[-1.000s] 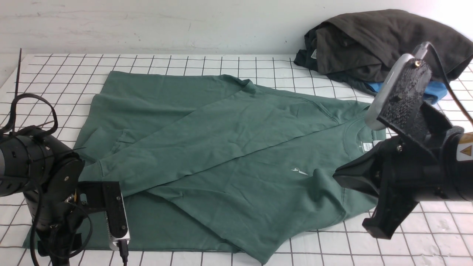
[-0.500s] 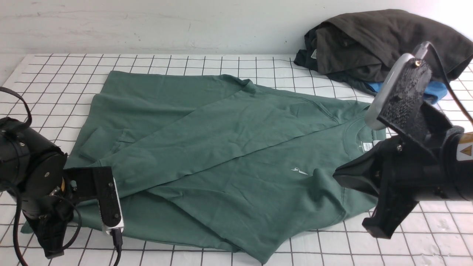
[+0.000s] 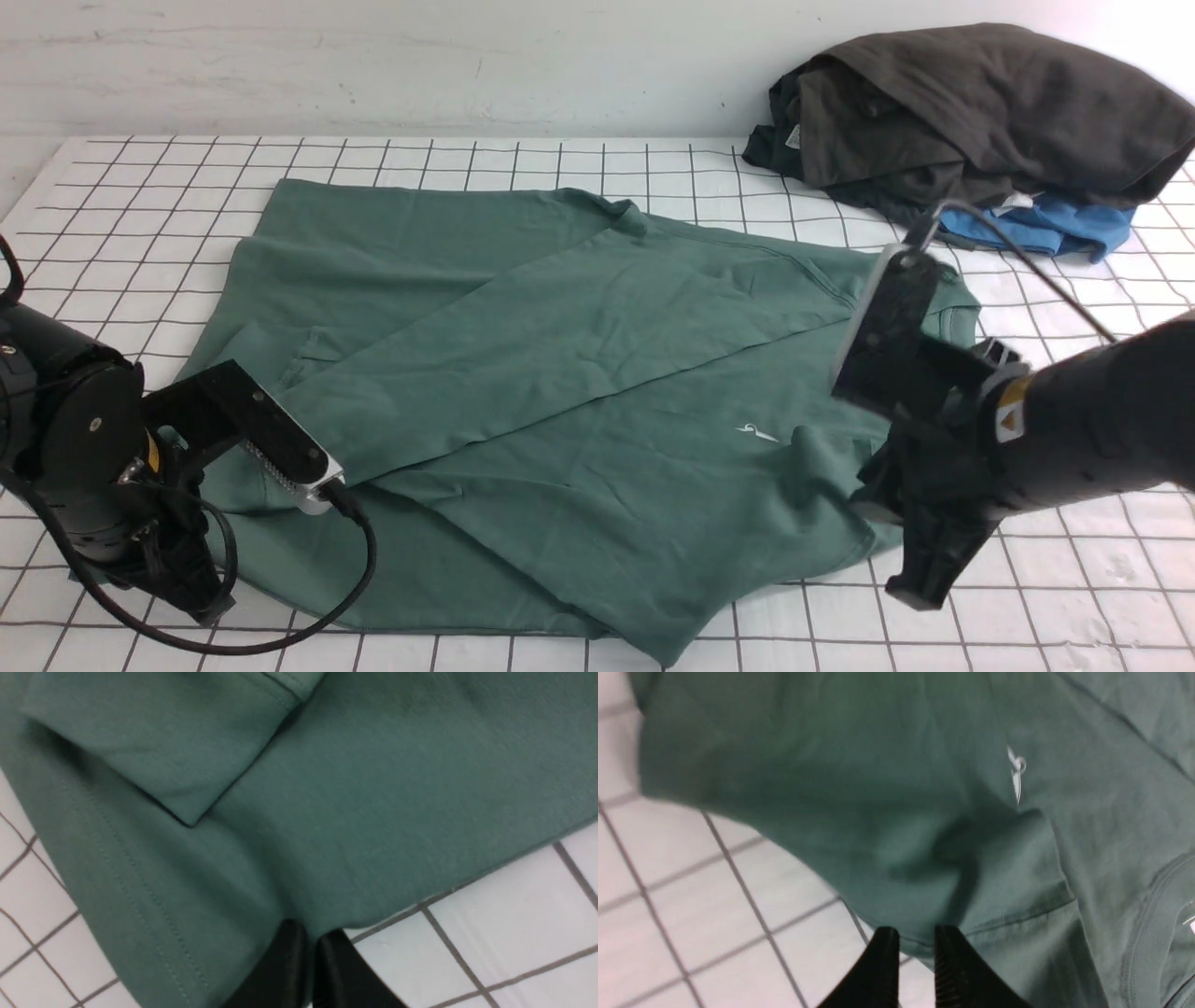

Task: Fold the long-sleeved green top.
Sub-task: Use both arms simultaneously to clamp the lower edge of the clothing fabric, then use both arms to drag the lower edge of the fabric forward and fold it over the upper edge, then use the right arm to clamp the right edge of the fabric, then use the right arm to drag the right edge of the fabric to the left and folds it over the left edge

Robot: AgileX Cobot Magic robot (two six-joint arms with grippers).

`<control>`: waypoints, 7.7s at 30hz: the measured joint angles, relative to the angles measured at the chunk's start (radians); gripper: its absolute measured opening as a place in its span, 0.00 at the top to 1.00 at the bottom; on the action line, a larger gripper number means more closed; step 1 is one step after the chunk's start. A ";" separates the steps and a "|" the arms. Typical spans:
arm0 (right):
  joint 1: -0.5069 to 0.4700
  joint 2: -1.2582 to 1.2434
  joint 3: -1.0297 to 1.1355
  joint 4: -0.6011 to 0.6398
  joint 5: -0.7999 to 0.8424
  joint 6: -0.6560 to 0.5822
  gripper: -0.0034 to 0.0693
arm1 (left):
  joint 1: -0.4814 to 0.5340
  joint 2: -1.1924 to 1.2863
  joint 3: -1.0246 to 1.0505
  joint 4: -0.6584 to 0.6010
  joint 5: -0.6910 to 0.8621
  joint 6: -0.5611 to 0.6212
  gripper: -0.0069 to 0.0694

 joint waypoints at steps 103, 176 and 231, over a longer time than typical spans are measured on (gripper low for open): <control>-0.220 0.872 -1.048 0.420 0.293 0.064 0.97 | -0.083 1.106 -1.898 -0.400 0.537 -0.077 0.91; -0.616 0.733 -0.829 0.216 0.526 0.510 0.64 | 0.090 -0.491 0.035 -0.251 -0.010 -0.228 0.92; 0.057 0.788 -1.288 0.592 0.319 0.453 0.47 | 0.090 -0.536 0.033 -0.387 0.008 -0.228 0.92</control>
